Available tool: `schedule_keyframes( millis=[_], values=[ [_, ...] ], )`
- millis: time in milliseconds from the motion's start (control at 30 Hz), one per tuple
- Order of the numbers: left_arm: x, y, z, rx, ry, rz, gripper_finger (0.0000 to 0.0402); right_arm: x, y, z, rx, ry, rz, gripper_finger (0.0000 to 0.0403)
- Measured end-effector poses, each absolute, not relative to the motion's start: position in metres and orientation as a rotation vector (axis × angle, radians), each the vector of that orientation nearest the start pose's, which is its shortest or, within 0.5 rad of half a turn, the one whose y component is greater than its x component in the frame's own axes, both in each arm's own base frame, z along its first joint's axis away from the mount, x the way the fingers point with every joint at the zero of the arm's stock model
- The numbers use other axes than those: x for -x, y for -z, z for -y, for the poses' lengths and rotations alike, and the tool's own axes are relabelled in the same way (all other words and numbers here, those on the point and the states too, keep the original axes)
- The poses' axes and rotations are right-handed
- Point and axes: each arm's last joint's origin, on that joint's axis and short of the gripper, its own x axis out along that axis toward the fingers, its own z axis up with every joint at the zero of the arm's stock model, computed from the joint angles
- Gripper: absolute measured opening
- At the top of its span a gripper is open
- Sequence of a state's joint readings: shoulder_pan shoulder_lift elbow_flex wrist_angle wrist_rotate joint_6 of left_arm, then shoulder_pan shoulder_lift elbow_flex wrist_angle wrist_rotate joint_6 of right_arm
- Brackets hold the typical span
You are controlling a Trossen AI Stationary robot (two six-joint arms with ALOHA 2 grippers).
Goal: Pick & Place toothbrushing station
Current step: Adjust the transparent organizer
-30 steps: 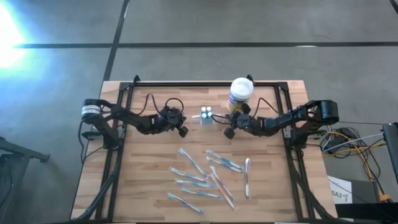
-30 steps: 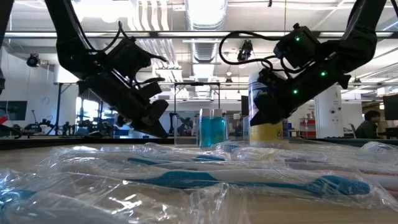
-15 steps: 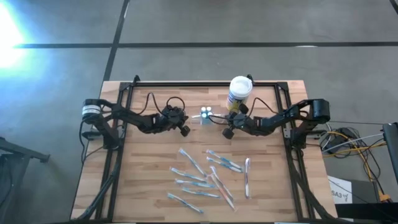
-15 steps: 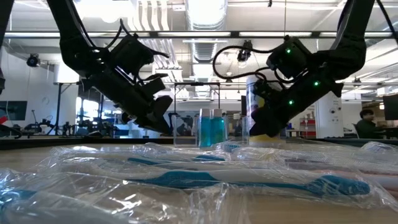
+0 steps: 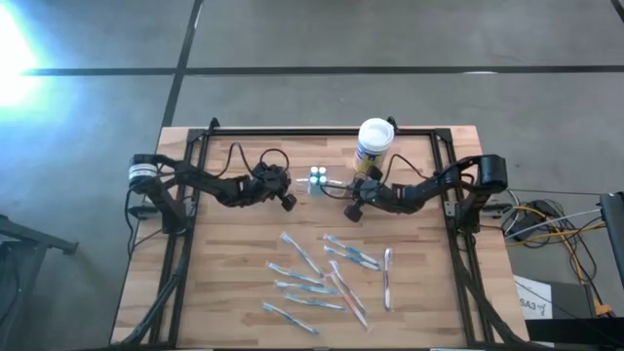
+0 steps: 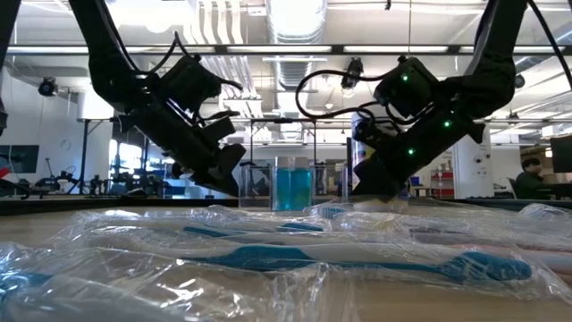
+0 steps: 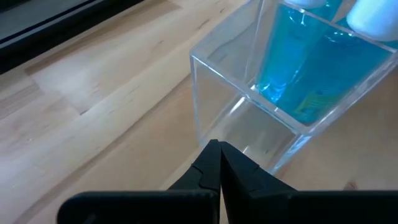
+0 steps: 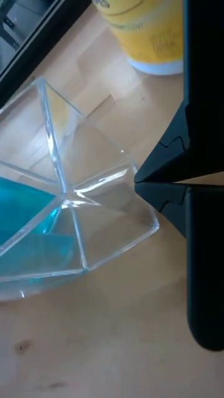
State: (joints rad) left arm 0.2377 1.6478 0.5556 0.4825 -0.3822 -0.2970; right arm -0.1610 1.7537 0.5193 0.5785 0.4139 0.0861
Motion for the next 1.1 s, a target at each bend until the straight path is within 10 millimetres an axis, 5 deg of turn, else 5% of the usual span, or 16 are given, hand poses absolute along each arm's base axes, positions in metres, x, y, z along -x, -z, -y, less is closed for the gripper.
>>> schedule_keyframes(
  millis=[1100],
  values=[
    [-0.2749,-0.1225,-0.0739,0.246,-0.631,-0.535,0.0003,-0.2744,-0.0955,0.0576,-0.013,0.6,-0.626,0.0008]
  ],
)
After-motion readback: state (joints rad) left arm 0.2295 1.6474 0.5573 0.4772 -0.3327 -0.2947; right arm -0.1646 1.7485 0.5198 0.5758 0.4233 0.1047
